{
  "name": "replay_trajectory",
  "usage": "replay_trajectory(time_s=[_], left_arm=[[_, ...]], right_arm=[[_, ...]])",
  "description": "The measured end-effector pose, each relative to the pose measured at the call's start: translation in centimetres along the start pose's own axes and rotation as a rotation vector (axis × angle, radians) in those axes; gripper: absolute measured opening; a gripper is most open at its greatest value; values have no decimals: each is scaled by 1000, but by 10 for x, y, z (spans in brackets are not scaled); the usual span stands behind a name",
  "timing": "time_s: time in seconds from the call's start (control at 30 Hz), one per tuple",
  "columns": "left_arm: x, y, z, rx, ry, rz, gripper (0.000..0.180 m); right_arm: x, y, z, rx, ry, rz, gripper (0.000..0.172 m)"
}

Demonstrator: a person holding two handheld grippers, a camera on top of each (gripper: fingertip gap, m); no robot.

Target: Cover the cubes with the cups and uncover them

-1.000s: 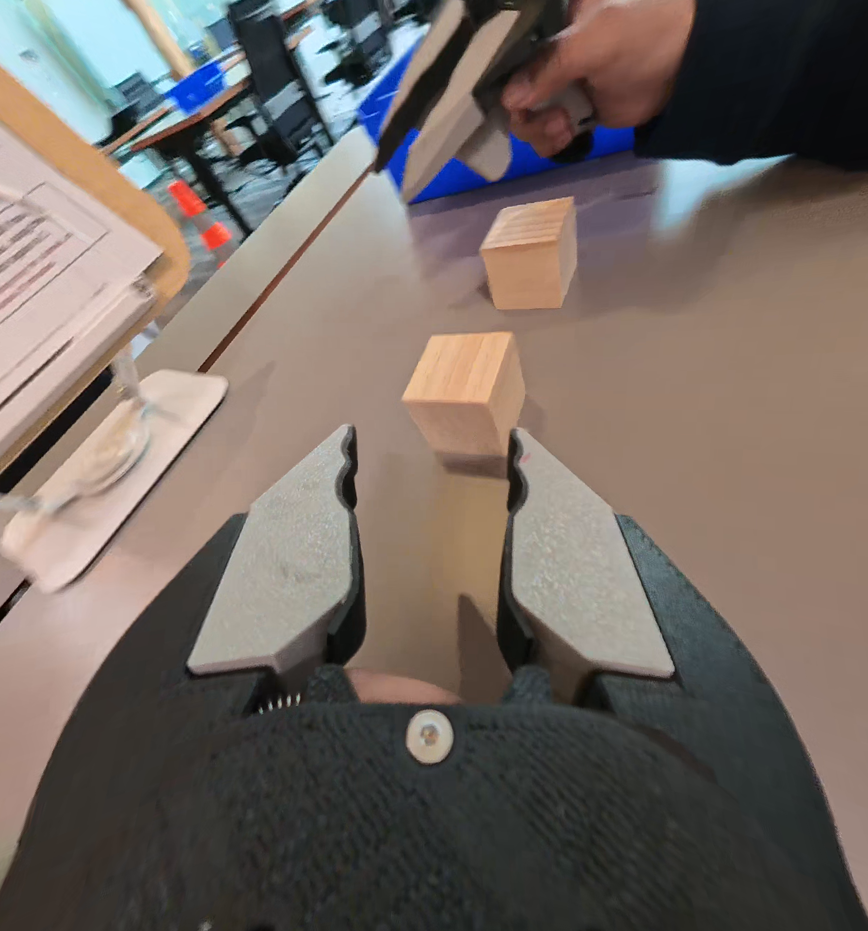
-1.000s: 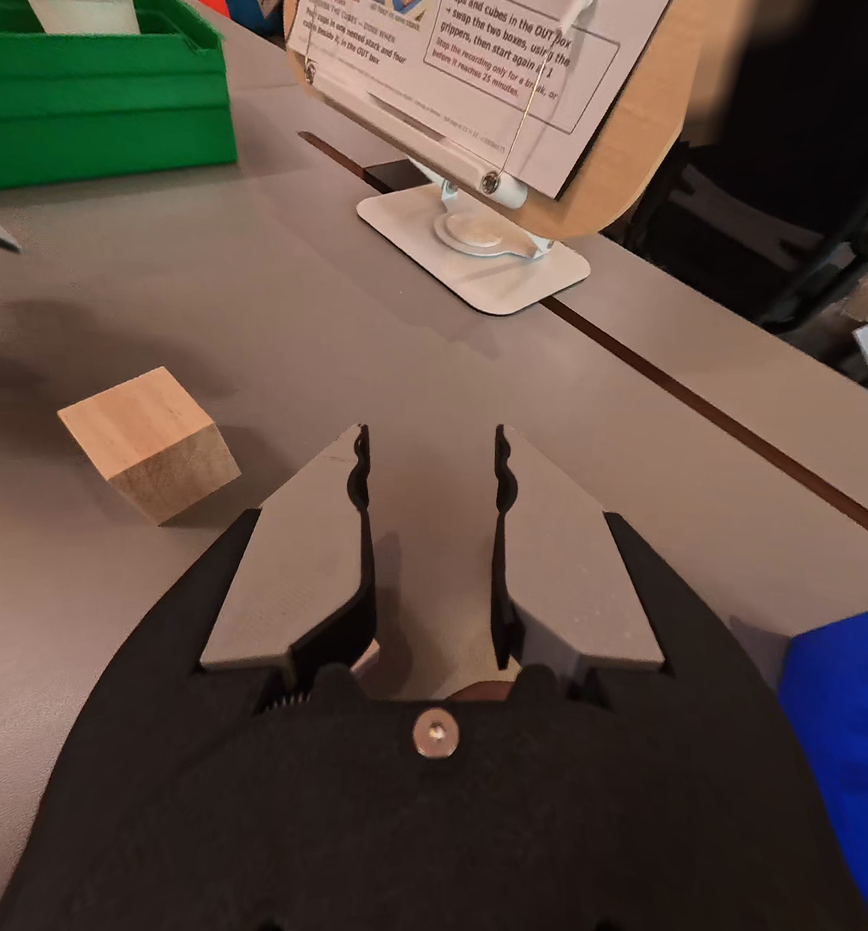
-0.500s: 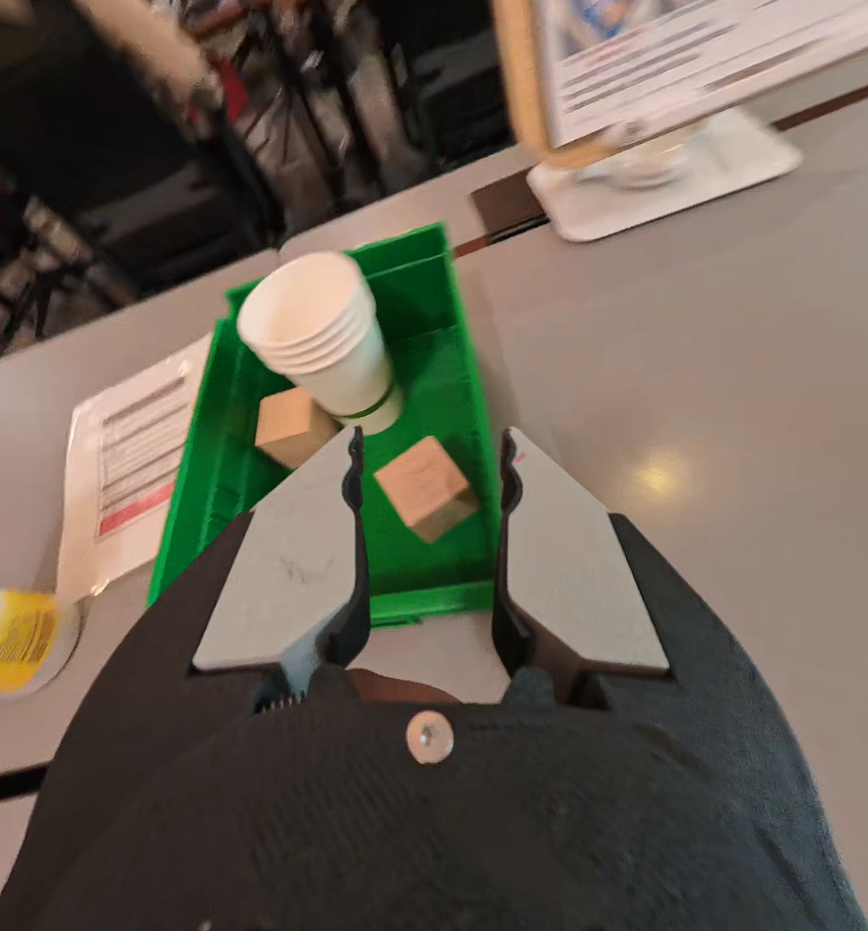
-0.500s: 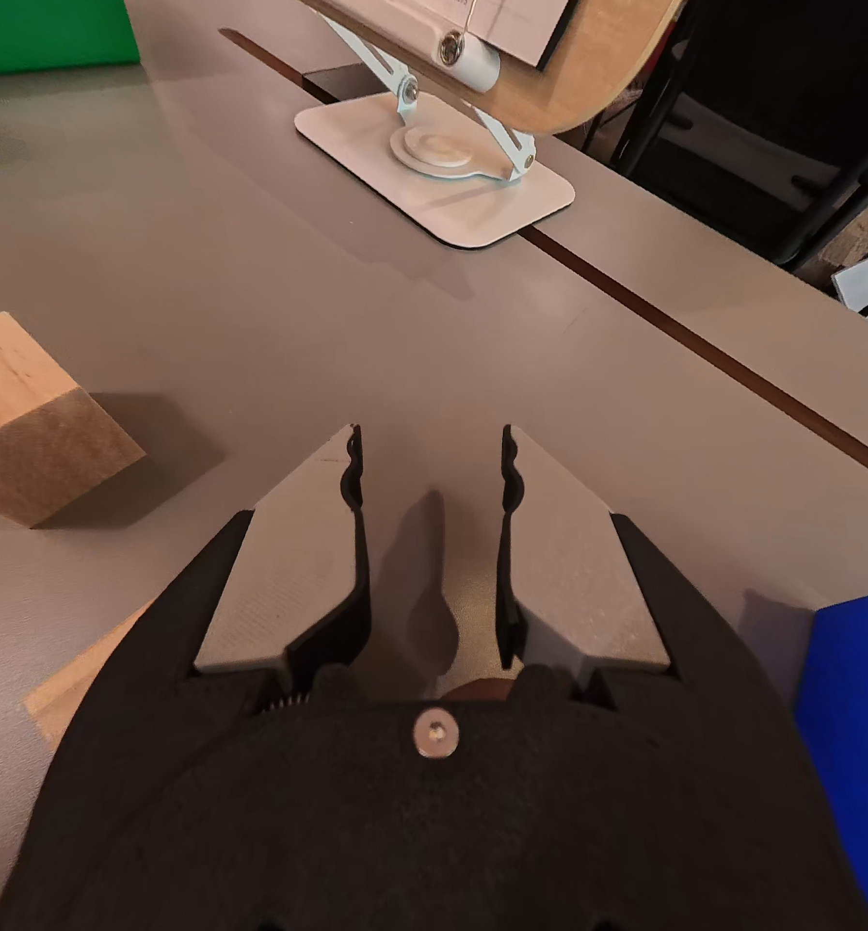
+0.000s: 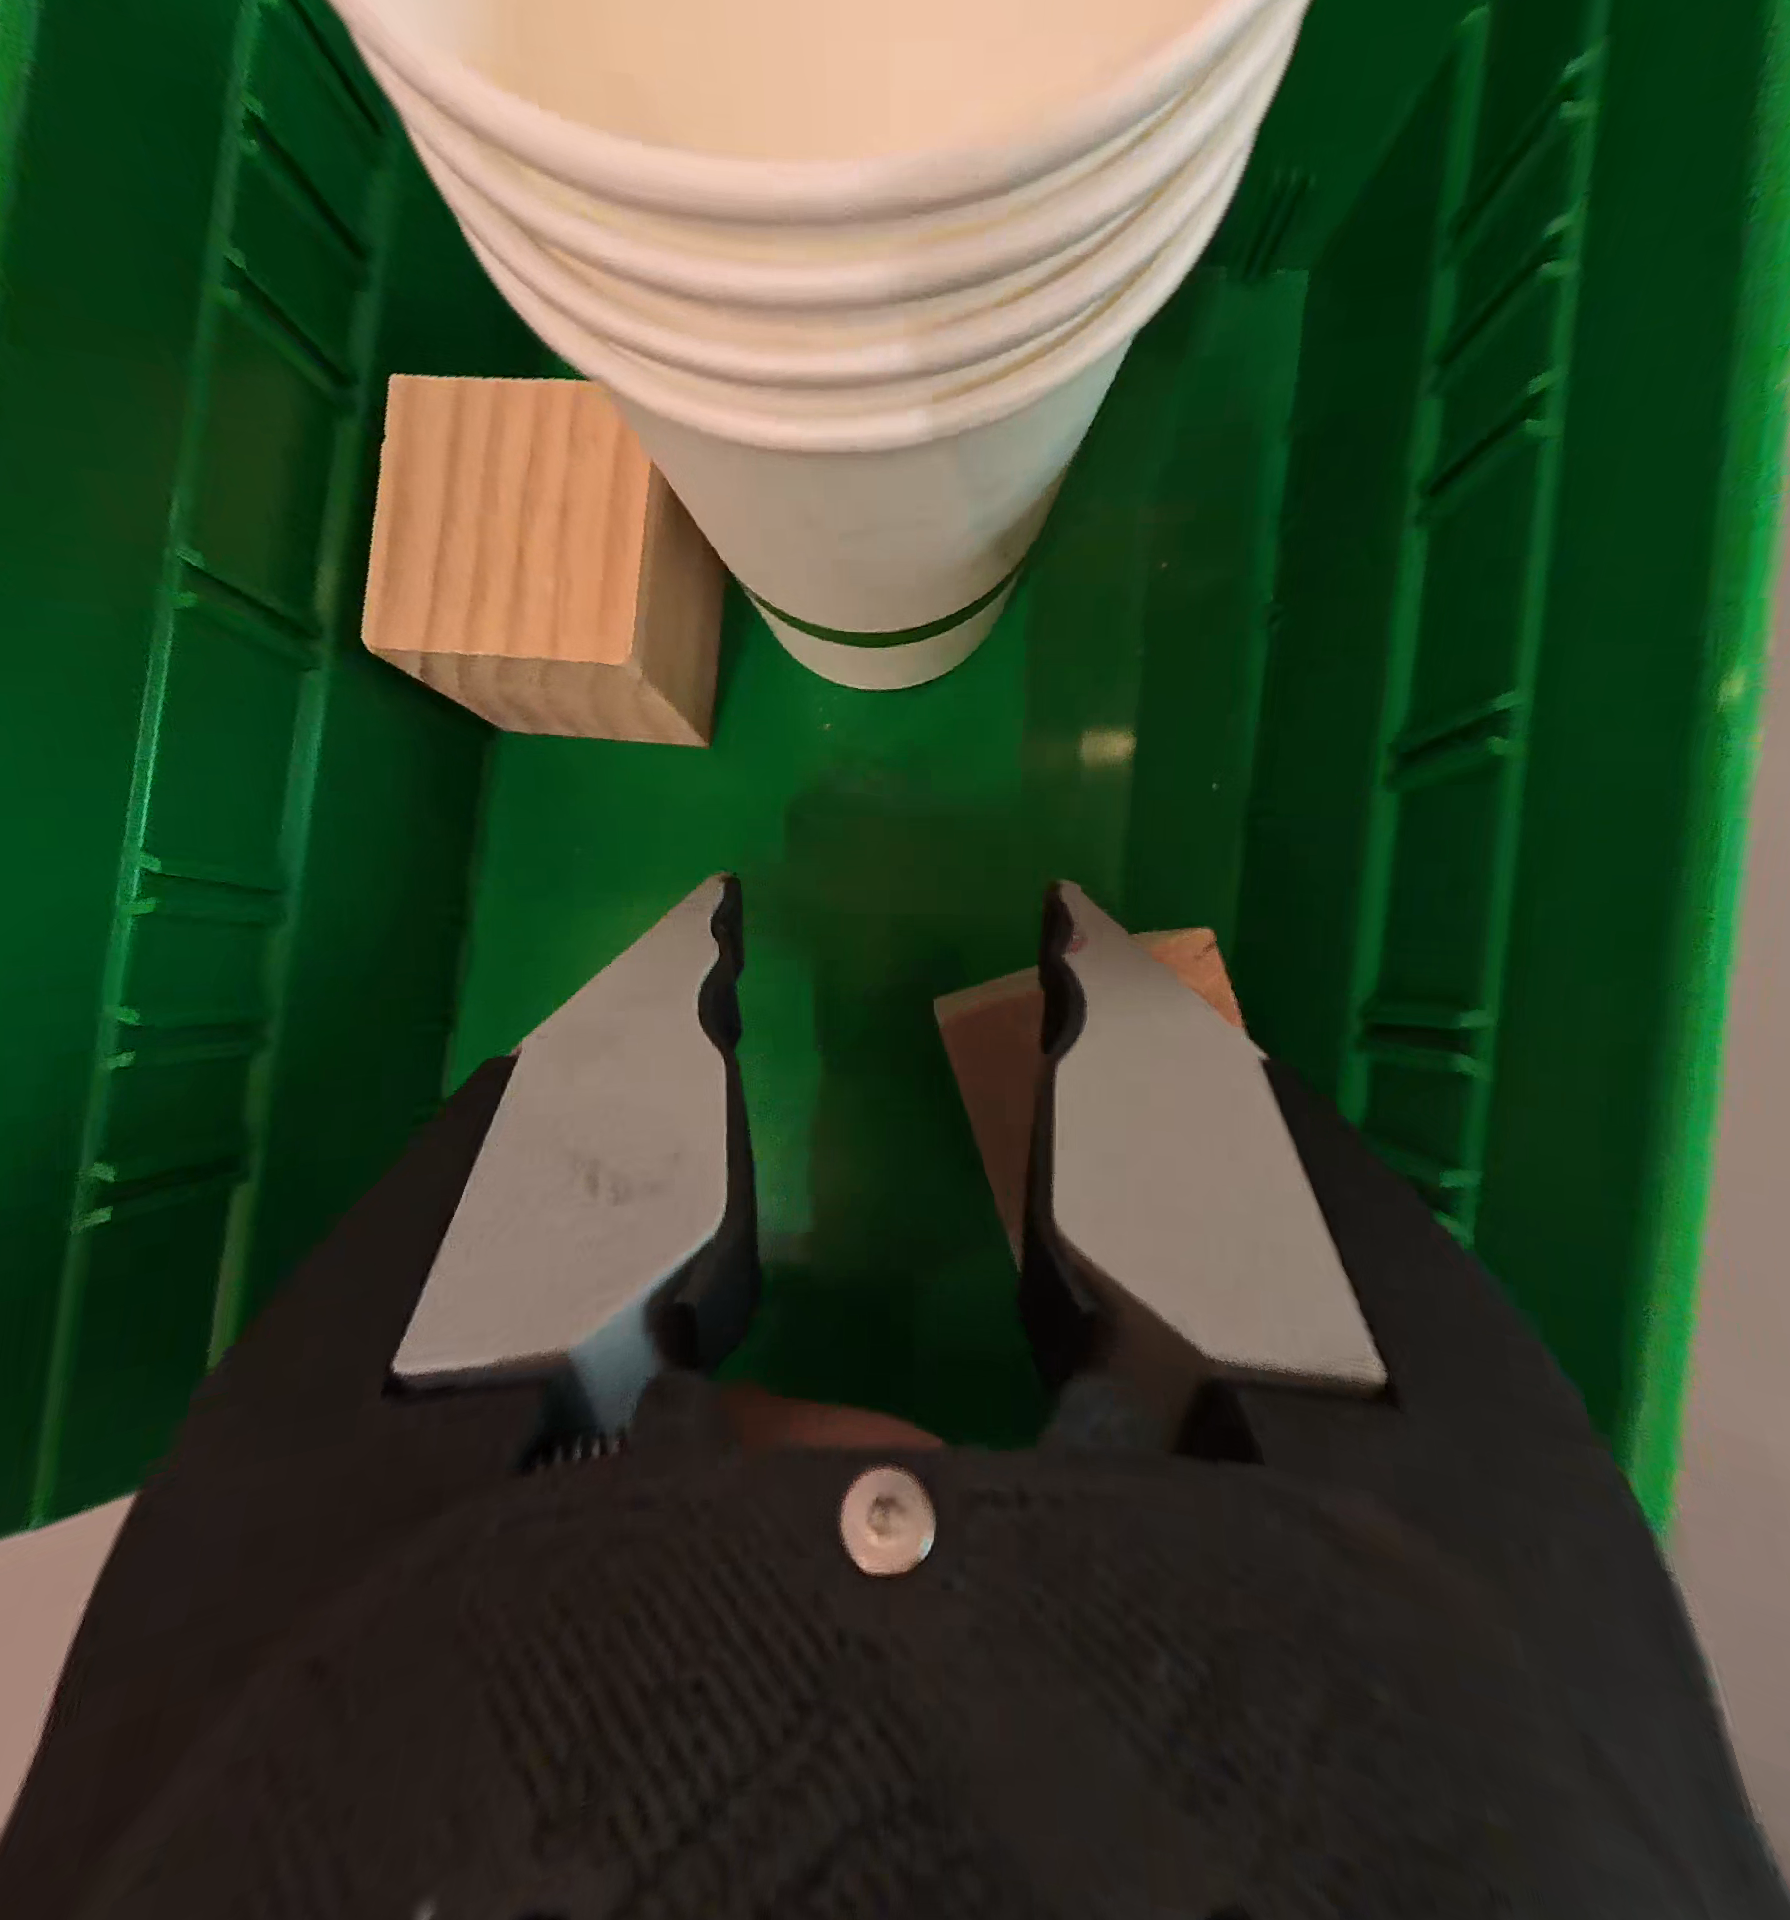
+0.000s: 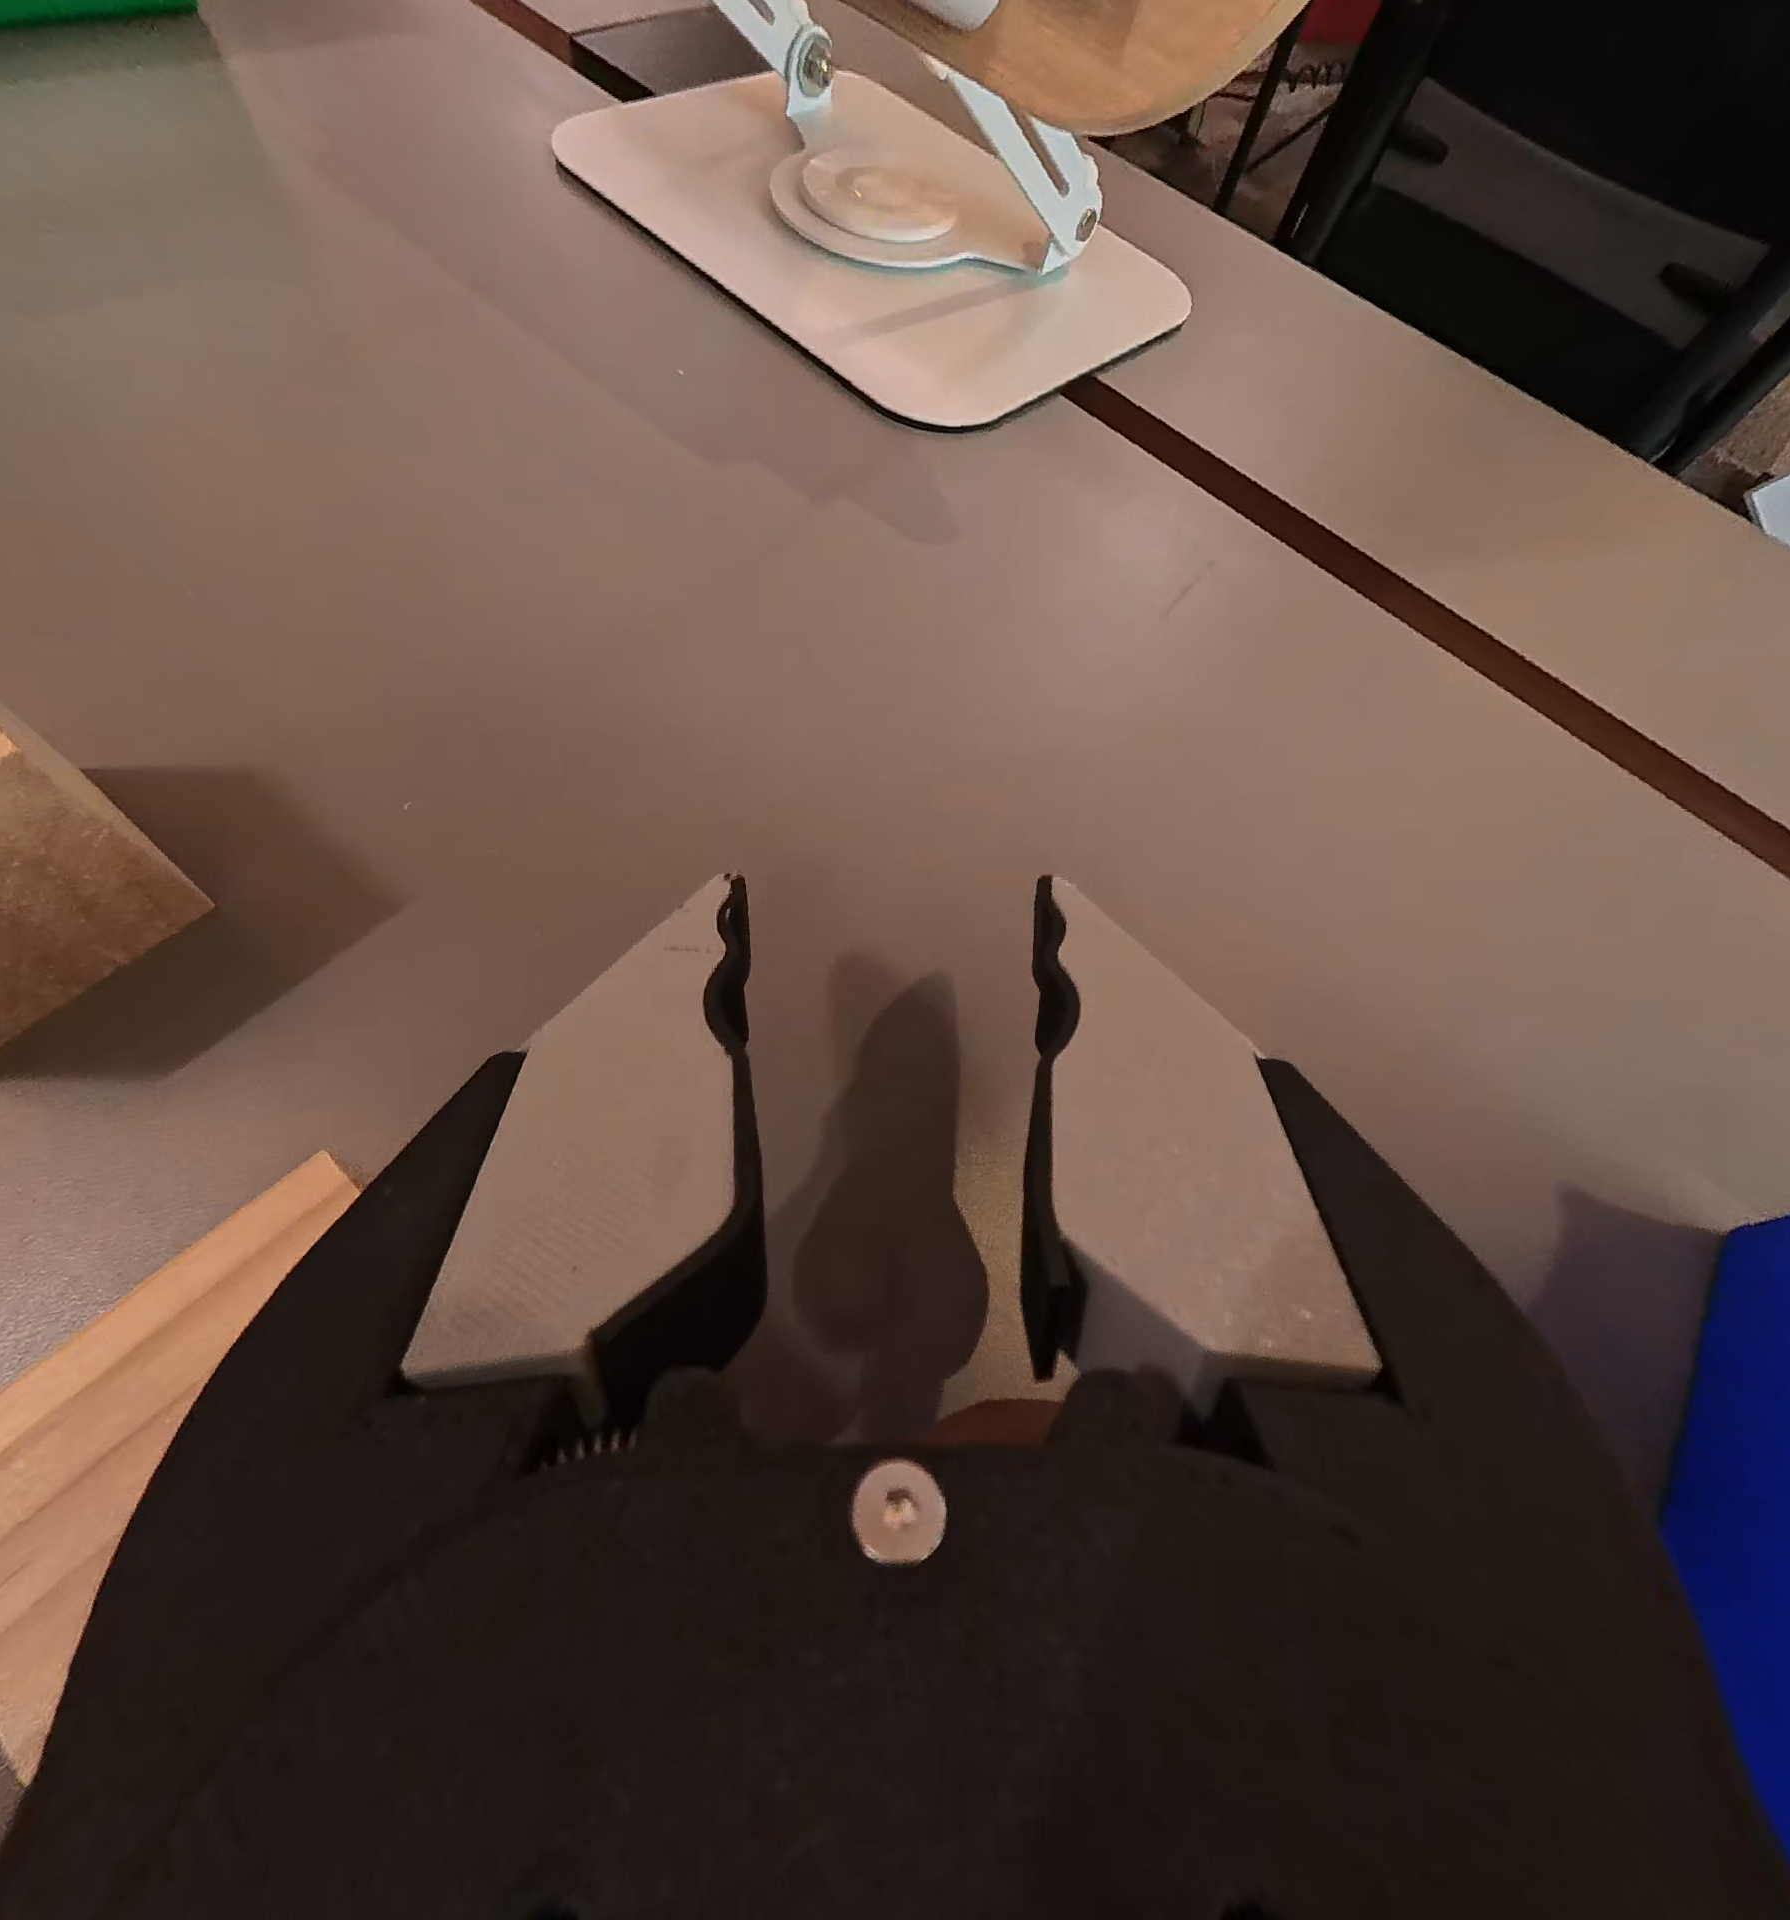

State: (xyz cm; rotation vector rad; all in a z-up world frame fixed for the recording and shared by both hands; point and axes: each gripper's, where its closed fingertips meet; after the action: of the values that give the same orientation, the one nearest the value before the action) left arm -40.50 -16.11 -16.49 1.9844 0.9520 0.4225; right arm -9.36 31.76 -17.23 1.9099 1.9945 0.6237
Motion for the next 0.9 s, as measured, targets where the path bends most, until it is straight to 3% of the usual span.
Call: replay_trajectory(time_s=[0.1, 0.2, 0.47, 0.53, 0.6, 0.7, 0.77, 0.9], left_arm=[[3, 15, -9, 51, 43, 52, 59], [0, 15, 2, 7, 29, 30, 66], [8, -5, 13, -55, 76, 78, 53], [-3, 1, 16, -77, -5, -3, 0], [-21, 8, 19, -95, -72, -103, 0], [-33, 24, 16, -41, -16, -110, 0], [-31, 32, 15, -21, 26, -55, 23], [-21, 43, 21, -31, 48, 36, 50]], right_arm=[[-4, 0, -1, 2, 12, -6, 52], [-8, -1, -2, 0, 28, -6, 52], [-11, 3, -4, 6, 53, 3, 51], [-10, 4, -5, 11, 40, 0, 50], [-9, 4, -5, 9, 33, -3, 50], [-8, 2, -4, 4, 34, -4, 50], [-9, 1, -3, 2, 31, -10, 50], [-13, -1, -1, -8, 44, -14, 50]])
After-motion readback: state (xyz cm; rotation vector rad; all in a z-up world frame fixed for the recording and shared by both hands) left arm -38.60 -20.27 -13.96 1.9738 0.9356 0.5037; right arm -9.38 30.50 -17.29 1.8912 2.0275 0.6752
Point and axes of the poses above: each gripper's, where its closed fingertips meet, y back along the fingers, z out of its underside, x = y × z across the jaws, and after that the axes turned 4 degrees about -y, right-handed
